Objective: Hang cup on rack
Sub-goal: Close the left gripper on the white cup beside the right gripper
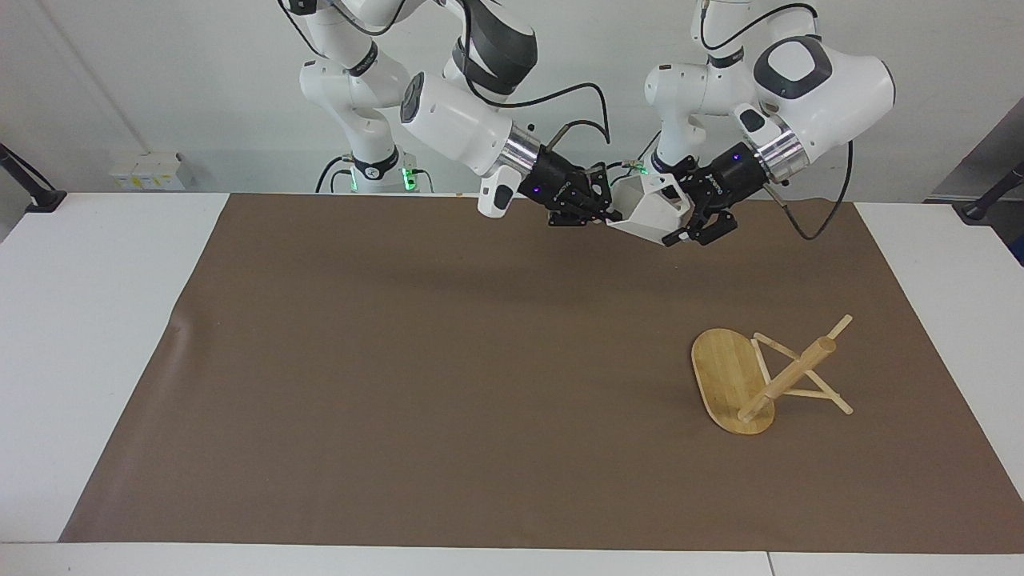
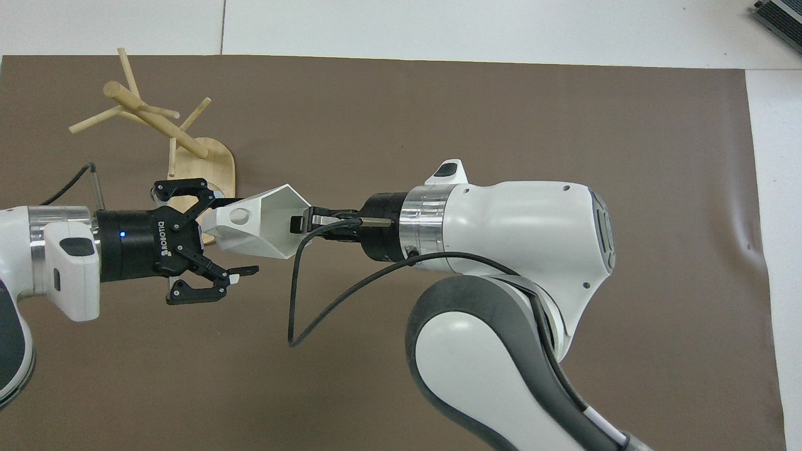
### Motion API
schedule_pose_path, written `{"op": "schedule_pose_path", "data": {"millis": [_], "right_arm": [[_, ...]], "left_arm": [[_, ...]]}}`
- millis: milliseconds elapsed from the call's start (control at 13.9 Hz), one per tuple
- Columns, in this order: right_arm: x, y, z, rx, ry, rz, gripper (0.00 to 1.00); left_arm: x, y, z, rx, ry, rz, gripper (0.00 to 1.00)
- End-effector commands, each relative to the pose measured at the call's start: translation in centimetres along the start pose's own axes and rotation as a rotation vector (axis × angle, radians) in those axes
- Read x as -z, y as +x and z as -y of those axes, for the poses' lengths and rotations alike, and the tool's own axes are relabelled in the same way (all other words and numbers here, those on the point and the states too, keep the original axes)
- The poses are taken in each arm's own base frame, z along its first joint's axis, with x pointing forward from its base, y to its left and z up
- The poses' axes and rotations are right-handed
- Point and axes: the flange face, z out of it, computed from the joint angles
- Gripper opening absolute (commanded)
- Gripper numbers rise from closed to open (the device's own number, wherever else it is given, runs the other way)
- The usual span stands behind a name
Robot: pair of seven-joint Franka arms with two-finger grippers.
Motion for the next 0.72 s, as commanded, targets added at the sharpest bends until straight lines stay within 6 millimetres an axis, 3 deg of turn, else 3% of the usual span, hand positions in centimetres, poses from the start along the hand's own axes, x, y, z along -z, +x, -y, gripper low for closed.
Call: {"op": "schedule_pose_path", "data": {"millis": [0, 289, 361, 505, 577, 649], "right_arm": [[-0.05, -0.15, 0.09, -0.025, 0.008, 0.001, 0.00], [-0.14, -0.29, 0.13, -0.057, 0.007, 0.006, 0.00], [-0.17, -0.31, 0.06, -0.058, 0.006, 0.007, 0.07], [-0.18, -0.38, 0.05, -0.051, 0.003, 0.008, 0.39], [-0.21, -0.45, -0.02, -0.037, -0.005, 0.008, 0.83], [-0.24, -0.56, -0.10, -0.007, -0.023, 0.007, 1.00]], "left_arm": [[0.28, 0.25, -0.47, -0.004, 0.019, -0.024, 0.00], [0.29, 0.25, -0.45, 0.007, 0.021, -0.024, 0.00], [0.32, 0.24, -0.48, 0.007, 0.022, -0.024, 0.00], [0.14, 0.06, -0.49, 0.015, 0.028, -0.020, 0.00], [0.16, 0.09, -0.45, 0.015, 0.035, -0.019, 0.00], [0.07, 0.01, -0.39, 0.017, 0.040, -0.016, 0.00]]}}
